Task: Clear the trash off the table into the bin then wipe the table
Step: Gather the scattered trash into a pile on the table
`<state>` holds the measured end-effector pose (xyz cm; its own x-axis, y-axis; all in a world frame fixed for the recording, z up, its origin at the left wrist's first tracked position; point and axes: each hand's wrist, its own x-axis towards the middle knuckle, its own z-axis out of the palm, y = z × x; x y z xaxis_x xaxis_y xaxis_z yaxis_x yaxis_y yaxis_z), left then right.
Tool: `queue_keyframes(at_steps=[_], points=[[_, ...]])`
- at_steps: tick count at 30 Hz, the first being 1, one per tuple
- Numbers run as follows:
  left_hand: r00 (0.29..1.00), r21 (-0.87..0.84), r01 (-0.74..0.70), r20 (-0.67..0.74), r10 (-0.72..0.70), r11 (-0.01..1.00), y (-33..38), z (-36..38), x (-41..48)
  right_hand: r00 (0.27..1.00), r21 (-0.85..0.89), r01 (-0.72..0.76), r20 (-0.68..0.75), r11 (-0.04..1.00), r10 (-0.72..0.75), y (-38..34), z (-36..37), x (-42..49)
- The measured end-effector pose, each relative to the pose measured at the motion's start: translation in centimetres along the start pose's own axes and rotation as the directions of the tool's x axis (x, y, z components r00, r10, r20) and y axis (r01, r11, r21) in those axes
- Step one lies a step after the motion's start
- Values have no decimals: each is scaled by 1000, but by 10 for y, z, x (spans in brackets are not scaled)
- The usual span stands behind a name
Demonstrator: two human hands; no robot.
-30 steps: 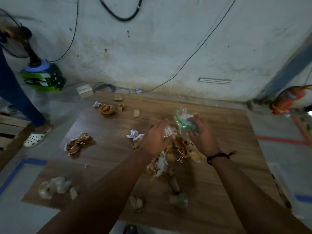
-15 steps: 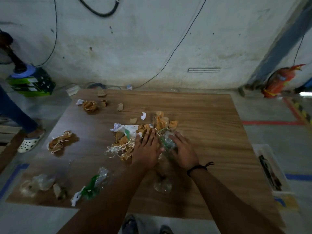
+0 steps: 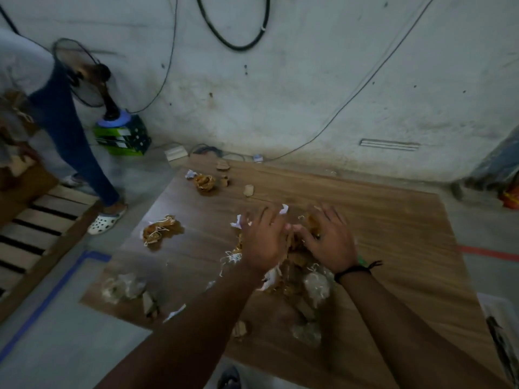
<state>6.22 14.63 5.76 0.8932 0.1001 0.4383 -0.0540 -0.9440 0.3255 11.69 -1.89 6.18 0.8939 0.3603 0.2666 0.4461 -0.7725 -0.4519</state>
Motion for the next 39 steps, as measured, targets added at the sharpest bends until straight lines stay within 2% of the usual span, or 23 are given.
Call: queue_keyframes(at_steps=[3, 6, 9, 14, 18, 21, 25, 28, 32, 35, 39], points=[[986, 56, 162, 37, -164, 985, -52, -21, 18, 995, 21, 78, 63, 997, -80, -41, 18, 39], [977, 109, 215, -20, -214, 970, -121, -36, 37, 983, 15, 104, 148, 995, -105, -75, 52, 81], [958, 139, 285, -56, -280, 948, -187, -36, 61, 978, 27, 120, 170, 992, -123, -98, 90, 119], [948, 171, 303, 45, -315, 937, -268, -6, 98, 970, -1, 17, 241, 1000, -17, -106, 151, 185], [907, 181, 347, 186, -379, 920, -307, 34, 124, 949, -51, -118, 289, 992, 128, -91, 197, 220], [853, 191, 388, 297, -430, 902, -324, 63, 143, 918, -81, -209, 326, 974, 225, -77, 226, 235], [799, 172, 388, 428, -423, 906, -331, 97, 157, 903, -82, -181, 381, 980, 198, -64, 253, 235], [847, 147, 339, 383, -369, 929, -325, 113, 154, 919, -81, -110, 371, 991, 133, -65, 259, 235], [904, -8, 350, 266, -335, 937, -318, 111, 149, 902, -16, -88, 422, 996, 87, -63, 252, 238], [896, -24, 361, 285, -340, 932, -310, 106, 149, 888, 56, -129, 452, 990, 90, -57, 239, 237], [869, -195, 460, 299, -394, 866, -286, 95, 143, 891, 118, -180, 441, 977, 112, -59, 221, 223]])
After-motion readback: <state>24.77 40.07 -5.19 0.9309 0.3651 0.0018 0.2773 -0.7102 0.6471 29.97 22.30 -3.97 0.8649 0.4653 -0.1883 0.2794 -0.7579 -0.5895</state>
